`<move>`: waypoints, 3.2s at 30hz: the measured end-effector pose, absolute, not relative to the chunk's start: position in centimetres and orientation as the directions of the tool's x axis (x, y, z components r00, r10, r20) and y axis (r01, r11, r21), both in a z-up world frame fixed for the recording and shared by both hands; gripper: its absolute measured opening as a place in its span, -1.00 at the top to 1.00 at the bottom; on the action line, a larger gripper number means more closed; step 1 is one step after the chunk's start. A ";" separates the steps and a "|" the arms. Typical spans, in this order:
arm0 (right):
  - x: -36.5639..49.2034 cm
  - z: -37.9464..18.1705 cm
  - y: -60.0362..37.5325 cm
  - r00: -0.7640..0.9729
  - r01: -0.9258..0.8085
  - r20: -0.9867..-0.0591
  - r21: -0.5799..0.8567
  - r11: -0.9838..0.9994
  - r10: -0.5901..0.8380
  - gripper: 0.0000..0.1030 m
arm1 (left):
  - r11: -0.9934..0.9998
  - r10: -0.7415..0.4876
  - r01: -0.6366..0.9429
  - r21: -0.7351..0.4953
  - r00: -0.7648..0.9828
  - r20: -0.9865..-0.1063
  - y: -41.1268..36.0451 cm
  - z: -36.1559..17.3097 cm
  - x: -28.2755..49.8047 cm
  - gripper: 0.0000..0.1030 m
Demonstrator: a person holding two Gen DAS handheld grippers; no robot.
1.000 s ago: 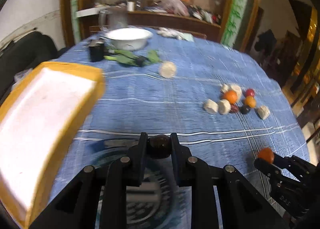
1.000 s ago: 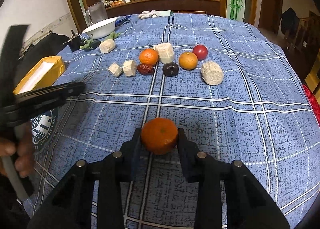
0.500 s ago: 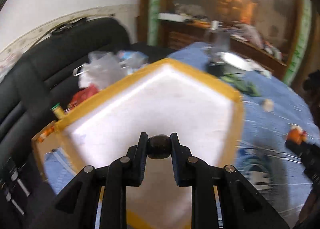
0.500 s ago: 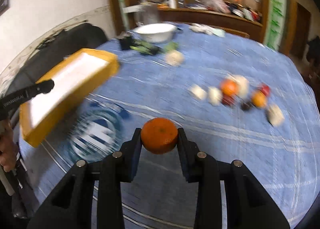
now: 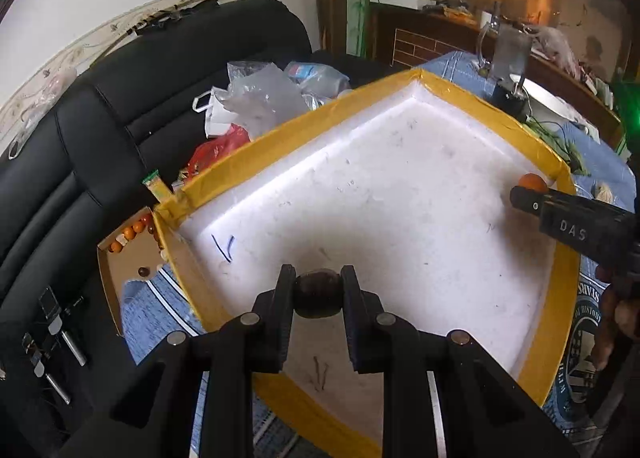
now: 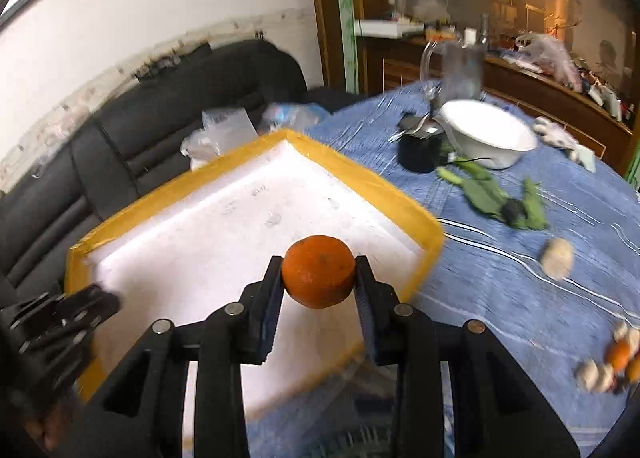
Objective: Organize fruits
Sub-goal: 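Carry both fruits over the yellow-rimmed tray and open both grippers to drop them, then grasp the beige cork cylinder with the right gripper while the left grasps a tan cube, then carry the cork cylinder and tan cube toward the yellow-rimmed tray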
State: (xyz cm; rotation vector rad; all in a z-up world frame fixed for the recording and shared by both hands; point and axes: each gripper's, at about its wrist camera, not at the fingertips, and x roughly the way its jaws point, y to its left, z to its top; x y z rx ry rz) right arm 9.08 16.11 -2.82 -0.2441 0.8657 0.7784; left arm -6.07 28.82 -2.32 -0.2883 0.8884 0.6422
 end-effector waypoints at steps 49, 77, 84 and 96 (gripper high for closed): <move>10.6 -2.1 -20.2 0.622 -0.137 -0.778 0.003 0.991 0.088 -0.57 | 0.998 0.064 -0.042 0.048 0.689 -0.722 2.6 -1.4 5.6 -0.60; 16.0 -5.7 -21.9 0.551 -0.175 -0.828 0.009 0.985 0.105 0.21 | 0.999 0.019 0.008 0.031 0.631 -0.775 -0.7 -4.5 11.8 0.54; 15.8 -5.5 -22.3 0.559 -0.165 -0.823 0.010 0.986 0.102 0.31 | 1.000 -0.002 -0.016 -0.016 0.656 -0.755 1.0 -3.3 8.4 0.54; 13.6 -4.0 -21.5 0.602 -0.189 -0.794 -0.043 0.981 0.082 0.31 | 0.998 -0.013 -0.033 -0.048 0.675 -0.738 2.1 -2.4 6.0 0.54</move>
